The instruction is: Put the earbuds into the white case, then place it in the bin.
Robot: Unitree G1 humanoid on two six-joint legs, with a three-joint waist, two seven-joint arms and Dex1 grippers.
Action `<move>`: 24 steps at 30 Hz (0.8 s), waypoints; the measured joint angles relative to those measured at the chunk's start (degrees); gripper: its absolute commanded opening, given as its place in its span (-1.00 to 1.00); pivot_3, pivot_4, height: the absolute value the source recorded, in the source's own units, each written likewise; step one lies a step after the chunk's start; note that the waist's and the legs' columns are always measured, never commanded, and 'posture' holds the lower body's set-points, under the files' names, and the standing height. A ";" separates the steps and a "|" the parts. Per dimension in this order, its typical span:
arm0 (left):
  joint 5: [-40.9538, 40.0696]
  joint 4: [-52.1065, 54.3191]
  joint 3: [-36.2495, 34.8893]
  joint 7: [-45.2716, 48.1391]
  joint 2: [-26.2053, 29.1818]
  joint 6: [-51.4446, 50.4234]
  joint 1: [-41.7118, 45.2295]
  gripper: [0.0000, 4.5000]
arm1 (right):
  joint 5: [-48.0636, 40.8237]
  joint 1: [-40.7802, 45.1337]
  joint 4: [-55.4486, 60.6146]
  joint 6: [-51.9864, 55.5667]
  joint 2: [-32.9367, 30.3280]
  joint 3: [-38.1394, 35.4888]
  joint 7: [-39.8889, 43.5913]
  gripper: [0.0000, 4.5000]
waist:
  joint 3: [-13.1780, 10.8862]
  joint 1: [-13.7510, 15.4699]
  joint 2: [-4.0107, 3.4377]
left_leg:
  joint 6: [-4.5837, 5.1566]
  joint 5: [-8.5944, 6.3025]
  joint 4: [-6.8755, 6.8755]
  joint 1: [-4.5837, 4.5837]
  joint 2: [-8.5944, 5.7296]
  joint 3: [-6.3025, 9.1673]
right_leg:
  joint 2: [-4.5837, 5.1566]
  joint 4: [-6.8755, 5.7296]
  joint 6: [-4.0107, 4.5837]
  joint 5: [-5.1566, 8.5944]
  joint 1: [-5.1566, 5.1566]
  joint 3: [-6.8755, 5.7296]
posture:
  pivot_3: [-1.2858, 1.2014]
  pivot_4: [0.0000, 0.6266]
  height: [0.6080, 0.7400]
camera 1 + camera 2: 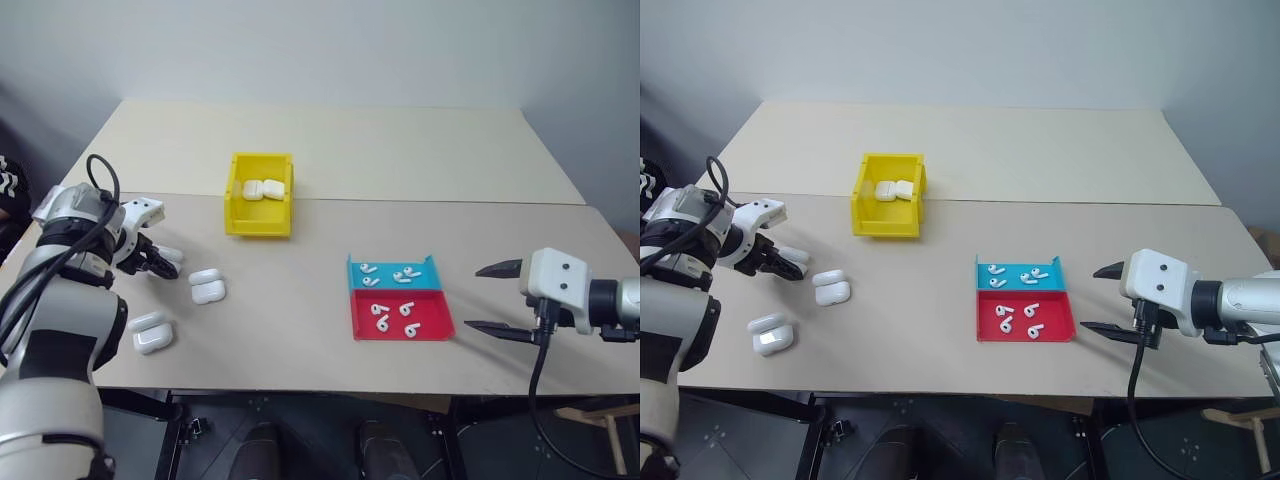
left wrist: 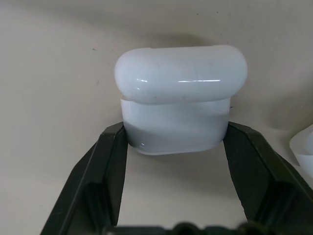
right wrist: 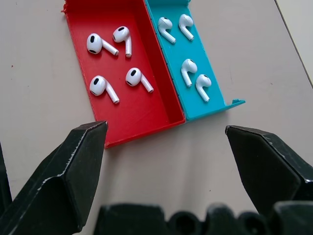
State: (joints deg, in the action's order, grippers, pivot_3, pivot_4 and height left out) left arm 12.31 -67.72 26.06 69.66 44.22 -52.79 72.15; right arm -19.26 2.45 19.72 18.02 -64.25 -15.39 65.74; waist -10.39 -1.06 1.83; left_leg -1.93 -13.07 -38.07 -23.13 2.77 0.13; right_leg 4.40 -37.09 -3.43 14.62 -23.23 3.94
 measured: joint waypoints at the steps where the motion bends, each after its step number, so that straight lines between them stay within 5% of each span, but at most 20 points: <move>1: 0.15 -0.09 -0.13 0.04 -0.02 0.13 0.00 0.20 | 0.00 0.00 0.00 0.00 0.00 0.00 0.00 1.00 | 0.00 0.00 0.00 | 0.00 0.00 0.00 0.00 0.00 0.00 | 0.00 0.00 0.00 0.00 0.00 0.00 | 0.03 -0.52 1.00; 9: 0.97 7.42 -1.78 1.72 3.08 1.65 -1.78 0.20 | 0.01 0.64 -0.05 0.00 -0.06 -0.13 -0.04 1.00 | -0.10 -0.02 0.18 | 0.00 0.00 -0.01 -0.15 0.01 0.05 | -0.01 0.00 0.00 0.00 -0.12 -0.03 | 0.03 -0.52 1.00; 13: -1.26 26.68 -7.33 2.93 11.28 -0.24 -7.03 0.20 | -0.01 0.71 -0.08 0.01 -0.64 -1.86 0.28 1.00 | -0.12 -0.55 0.20 | 0.00 0.00 -0.01 -0.29 0.07 0.05 | 0.00 -0.05 0.00 -0.01 -0.21 -0.03 | 0.03 -0.52 1.00; 17: -10.32 51.38 -24.09 0.47 14.11 -1.90 -16.79 0.20 | -0.57 1.14 0.05 0.15 -1.03 -4.42 0.97 1.00 | -0.11 -0.17 0.19 | 0.00 0.00 -0.10 -0.22 0.06 0.03 | 0.04 0.00 -0.02 -0.01 -0.15 -0.04 | 0.03 -0.52 1.00; 20: -19.13 65.03 -37.72 -1.27 7.08 2.52 -25.38 0.20 | -1.92 2.03 0.18 1.31 -1.69 -4.95 1.87 1.00 | -0.03 0.37 0.04 | 0.00 -0.01 -0.24 -0.07 0.08 0.02 | 0.07 -0.07 -0.03 -0.02 0.06 -0.08 | 0.03 -0.52 1.00; 24: -36.38 84.86 -48.32 -1.84 -10.81 8.18 -39.09 0.20 | -3.86 7.01 1.17 3.39 -6.00 -3.32 4.57 1.00 | 0.09 0.24 -0.12 | 0.04 -0.04 -0.48 -0.07 0.10 0.00 | 0.02 -0.02 -0.07 -0.07 0.17 -0.03 | 0.03 -0.52 1.00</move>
State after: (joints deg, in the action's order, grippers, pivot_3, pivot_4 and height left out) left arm -24.07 17.14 -22.26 67.81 33.41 -44.62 33.06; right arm -23.13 9.46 20.90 21.41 -70.25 -18.71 70.31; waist -10.30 -0.82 1.71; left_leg -1.89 -13.10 -38.55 -23.20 2.87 0.13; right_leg 4.43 -37.12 -3.50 14.55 -23.06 3.91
